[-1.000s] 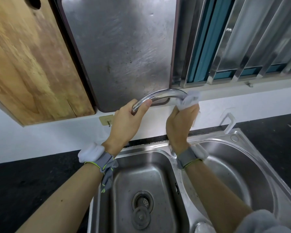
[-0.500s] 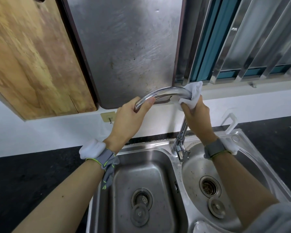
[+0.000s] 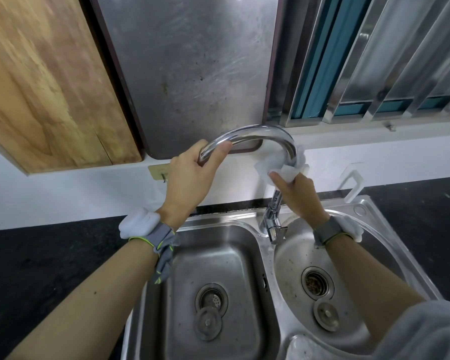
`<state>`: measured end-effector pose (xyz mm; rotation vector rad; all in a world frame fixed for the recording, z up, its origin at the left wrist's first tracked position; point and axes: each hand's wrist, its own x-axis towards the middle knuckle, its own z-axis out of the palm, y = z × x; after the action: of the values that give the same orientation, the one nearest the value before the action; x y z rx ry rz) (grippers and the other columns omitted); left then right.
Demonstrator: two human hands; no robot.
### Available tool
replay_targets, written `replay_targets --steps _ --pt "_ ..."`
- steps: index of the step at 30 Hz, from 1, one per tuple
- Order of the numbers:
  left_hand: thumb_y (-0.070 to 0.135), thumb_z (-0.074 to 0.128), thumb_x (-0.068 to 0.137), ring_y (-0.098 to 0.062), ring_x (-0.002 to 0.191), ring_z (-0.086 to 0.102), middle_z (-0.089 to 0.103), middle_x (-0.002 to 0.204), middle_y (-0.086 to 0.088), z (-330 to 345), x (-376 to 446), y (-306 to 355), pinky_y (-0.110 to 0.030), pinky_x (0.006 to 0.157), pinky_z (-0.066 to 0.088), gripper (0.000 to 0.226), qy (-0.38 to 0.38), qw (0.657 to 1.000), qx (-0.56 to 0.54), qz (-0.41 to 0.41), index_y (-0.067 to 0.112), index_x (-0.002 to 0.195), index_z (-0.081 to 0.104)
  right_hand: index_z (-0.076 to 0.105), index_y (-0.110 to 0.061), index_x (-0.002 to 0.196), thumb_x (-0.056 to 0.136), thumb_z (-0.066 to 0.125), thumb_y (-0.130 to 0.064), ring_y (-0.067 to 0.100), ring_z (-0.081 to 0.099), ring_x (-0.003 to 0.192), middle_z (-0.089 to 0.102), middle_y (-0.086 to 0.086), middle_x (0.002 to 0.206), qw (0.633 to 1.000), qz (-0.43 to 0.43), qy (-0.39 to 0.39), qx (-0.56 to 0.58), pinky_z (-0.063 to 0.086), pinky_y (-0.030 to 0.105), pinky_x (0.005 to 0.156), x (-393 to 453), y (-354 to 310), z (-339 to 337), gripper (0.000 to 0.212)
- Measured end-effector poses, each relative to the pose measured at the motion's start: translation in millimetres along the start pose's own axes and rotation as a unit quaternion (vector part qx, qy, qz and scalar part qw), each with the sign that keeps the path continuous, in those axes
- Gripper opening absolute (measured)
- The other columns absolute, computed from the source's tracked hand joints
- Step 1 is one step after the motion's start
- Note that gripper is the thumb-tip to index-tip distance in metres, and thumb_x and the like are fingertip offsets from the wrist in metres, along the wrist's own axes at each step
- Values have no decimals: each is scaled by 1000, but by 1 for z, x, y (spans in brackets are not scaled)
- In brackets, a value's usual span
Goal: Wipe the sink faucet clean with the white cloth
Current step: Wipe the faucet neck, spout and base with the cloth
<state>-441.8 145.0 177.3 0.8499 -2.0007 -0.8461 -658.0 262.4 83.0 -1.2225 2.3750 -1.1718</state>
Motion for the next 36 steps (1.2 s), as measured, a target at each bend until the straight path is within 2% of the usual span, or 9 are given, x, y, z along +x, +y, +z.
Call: replay_targets --steps 3,6,10,15,17,20,24,29,36 --pt "70 43 85 -23 58 47 53 65 -13 -3 -2 1 -36 55 42 70 -5 1000 3 -1 2 79 59 54 -20 74 96 55 -47 6 58 51 58 -4 59 996 35 -77 -16 44 21 55 -14 22 18 34" --pt "71 42 84 -21 56 46 52 63 -11 -3 -1 2 -38 56 44 70 -12 1000 1 -3 4 80 60 68 -13 84 96 57 -43 24 61 66 65 6 70 995 57 -73 -43 44 30 63 -28 44 31 34" --pt "70 43 84 -21 55 46 52 63 -13 -1 1 1 -37 54 43 70 -3 1000 4 4 2 80 60 57 -23 63 91 62 -49 22 59 61 61 2 61 991 87 -104 -4 43 26 58 -20 42 23 38" --pt "71 43 84 -25 59 49 53 64 -13 -1 1 1 -39 54 44 70 1 1000 -4 8 3 80 61 59 -16 74 82 76 -35 10 55 59 56 -8 63 975 132 -179 0 41 17 51 -1 34 16 26" --pt "71 43 84 -26 59 50 54 64 -14 -1 1 1 -41 55 45 70 1 1000 -4 8 3 80 60 65 -12 84 75 85 -18 5 62 66 64 -9 73 962 148 -219 64 44 9 52 3 31 13 22" --pt "71 44 84 -28 60 50 54 64 -15 -2 1 0 -43 55 47 70 -2 1000 -2 6 3 80 60 66 -2 110 72 81 4 5 69 87 69 6 107 935 159 -245 201 53 11 69 4 34 2 41" --pt "72 44 83 -26 60 51 57 66 -13 -1 1 -1 -42 56 47 69 -3 1000 -2 6 5 80 60 63 2 110 79 75 2 34 64 108 67 21 112 933 164 -175 268 50 47 100 3 35 -1 34" --pt "73 43 84 -25 61 52 59 67 -12 2 0 -1 -41 56 46 68 13 1000 5 10 7 80 59 63 -6 108 86 72 -21 9 65 77 69 0 89 989 100 -68 80 49 8 58 -9 28 22 28" --pt "72 43 84 -10 52 41 40 53 4 4 -3 -3 -21 49 32 61 35 999 18 20 13 69 49 62 -2 107 87 70 -28 22 61 80 65 4 87 990 129 -16 55 41 22 65 -15 27 36 33"
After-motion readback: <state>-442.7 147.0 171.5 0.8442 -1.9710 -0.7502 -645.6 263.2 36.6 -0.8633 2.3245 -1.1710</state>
